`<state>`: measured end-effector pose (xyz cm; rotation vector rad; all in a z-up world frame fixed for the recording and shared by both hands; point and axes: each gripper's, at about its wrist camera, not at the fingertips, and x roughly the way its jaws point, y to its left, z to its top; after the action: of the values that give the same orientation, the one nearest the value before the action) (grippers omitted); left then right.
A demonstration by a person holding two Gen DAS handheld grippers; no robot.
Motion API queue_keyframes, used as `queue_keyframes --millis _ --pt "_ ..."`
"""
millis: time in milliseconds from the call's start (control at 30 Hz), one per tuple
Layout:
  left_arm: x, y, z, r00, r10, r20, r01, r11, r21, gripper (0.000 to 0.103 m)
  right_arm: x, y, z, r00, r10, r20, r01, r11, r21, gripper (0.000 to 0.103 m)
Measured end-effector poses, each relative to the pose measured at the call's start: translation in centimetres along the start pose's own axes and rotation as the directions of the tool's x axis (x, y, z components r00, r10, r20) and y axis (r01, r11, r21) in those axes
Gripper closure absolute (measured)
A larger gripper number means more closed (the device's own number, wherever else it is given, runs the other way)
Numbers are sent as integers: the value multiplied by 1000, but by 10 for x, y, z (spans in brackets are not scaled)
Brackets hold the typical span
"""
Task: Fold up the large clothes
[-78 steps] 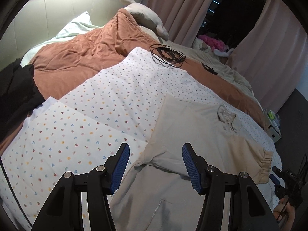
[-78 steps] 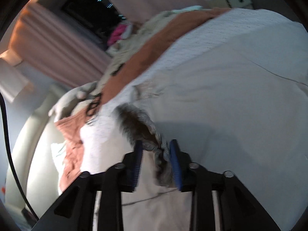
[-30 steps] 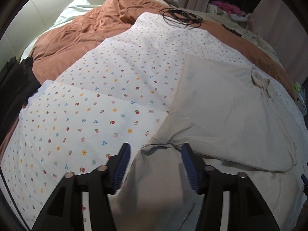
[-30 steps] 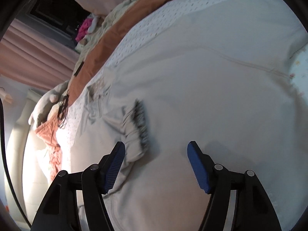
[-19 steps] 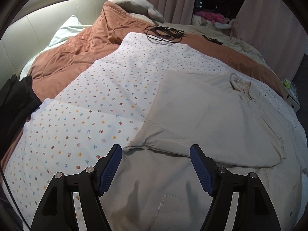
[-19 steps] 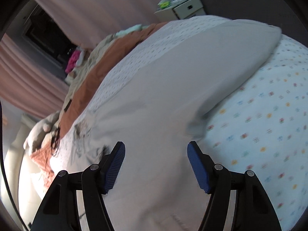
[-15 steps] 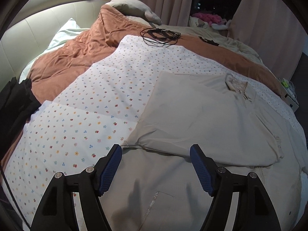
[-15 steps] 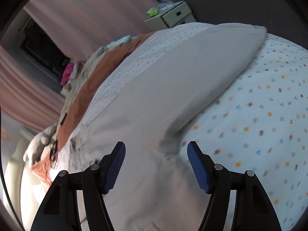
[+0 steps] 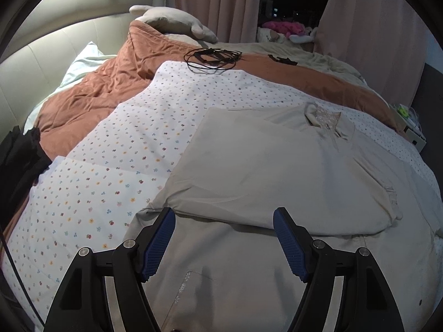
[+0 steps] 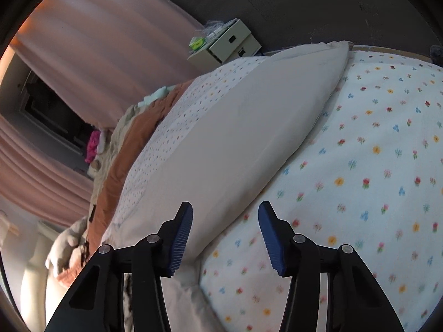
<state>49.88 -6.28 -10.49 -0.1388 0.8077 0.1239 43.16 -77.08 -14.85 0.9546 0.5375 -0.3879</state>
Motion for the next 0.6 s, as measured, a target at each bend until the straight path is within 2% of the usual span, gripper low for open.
queue_keyframes --millis 267,467,533,600 --pt "12 -4 -7 999 37 -6 -37 998 56 28 20 -37 32 999 -20 28 19 998 53 54" --pt "21 3 -6 999 34 -34 -33 999 42 28 39 -55 46 999 -34 22 32 993 111 54" --pt "22 2 -6 999 35 -33 -34 998 45 29 44 -57 51 999 -42 35 37 992 120 58" --pt "22 2 -5 999 40 -27 -38 998 55 28 47 -58 55 998 -50 47 44 992 116 67"
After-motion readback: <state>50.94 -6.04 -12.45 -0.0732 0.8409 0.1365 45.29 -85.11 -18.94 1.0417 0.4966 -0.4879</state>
